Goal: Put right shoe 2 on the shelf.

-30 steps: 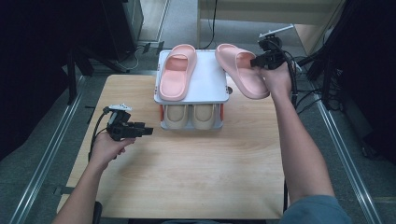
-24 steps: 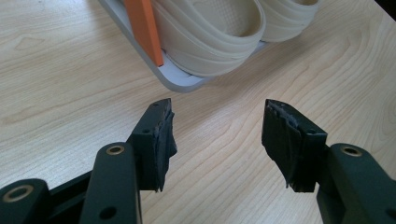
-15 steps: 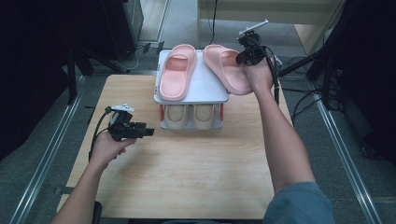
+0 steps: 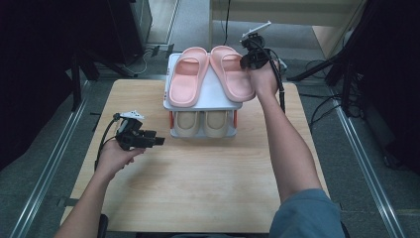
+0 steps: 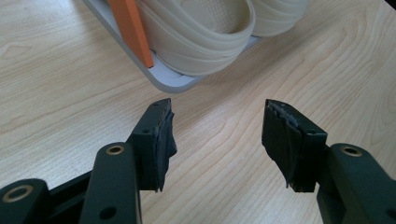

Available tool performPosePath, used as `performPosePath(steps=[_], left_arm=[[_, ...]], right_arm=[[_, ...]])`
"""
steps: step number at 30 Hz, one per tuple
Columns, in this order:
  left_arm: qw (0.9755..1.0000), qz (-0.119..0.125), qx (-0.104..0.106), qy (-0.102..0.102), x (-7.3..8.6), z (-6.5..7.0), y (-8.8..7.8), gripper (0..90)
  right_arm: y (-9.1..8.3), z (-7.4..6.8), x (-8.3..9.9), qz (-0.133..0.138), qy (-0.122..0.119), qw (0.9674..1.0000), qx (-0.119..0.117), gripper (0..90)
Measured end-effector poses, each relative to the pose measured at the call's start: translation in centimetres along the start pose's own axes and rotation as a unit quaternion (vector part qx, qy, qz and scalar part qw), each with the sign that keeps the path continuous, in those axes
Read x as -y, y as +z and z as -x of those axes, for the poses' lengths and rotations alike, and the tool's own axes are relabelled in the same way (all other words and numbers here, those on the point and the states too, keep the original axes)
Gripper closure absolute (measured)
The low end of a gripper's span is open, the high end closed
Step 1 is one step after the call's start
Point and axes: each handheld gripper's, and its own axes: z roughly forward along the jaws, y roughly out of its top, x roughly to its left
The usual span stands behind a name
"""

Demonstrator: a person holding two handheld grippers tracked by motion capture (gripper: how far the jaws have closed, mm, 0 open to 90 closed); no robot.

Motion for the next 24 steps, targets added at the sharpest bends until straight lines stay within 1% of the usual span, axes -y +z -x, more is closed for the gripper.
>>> performPosePath(steps=[4, 5, 8, 12, 16, 22, 24], left_arm=[[1.0000, -0.001, 0.001, -0.001, 0.0, 0.0, 0.0, 43.3], [1.0000, -0.002, 0.001, 0.002, 0.0, 0.0, 0.0, 43.3], [1.0000, -0.003, 0.002, 0.004, 0.0, 0.1, 0.1, 43.3], [1.0000, -0.004, 0.001, 0.004, 0.0, 0.1, 0.1, 43.2], [1.0000, -0.005, 0.001, 0.005, 0.0, 0.0, 0.1, 43.3], [1.0000, -0.004, 0.003, 0.005, -0.1, 0.0, 0.2, 43.2], [1.0000, -0.006, 0.003, 0.005, -0.1, 0.0, 0.2, 43.2]], right_arm=[[-0.1, -0.6, 0.3, 0.002, -0.001, 0.9999, -0.013, 76.3], [-0.1, -0.7, 0.4, 0.004, -0.001, 0.9998, -0.017, 75.6], [-0.3, -0.9, 0.8, 0.010, 0.005, 0.9994, -0.033, 73.3], [-0.6, -1.3, 1.3, 0.017, 0.007, 0.9984, -0.054, 70.9], [-0.8, -1.9, 1.5, 0.026, 0.005, 0.9974, -0.067, 68.6], [-1.0, -2.5, 1.9, 0.042, -0.003, 0.9960, -0.079, 65.1], [-1.0, -2.7, 2.0, 0.045, -0.007, 0.9961, -0.076, 64.7]])
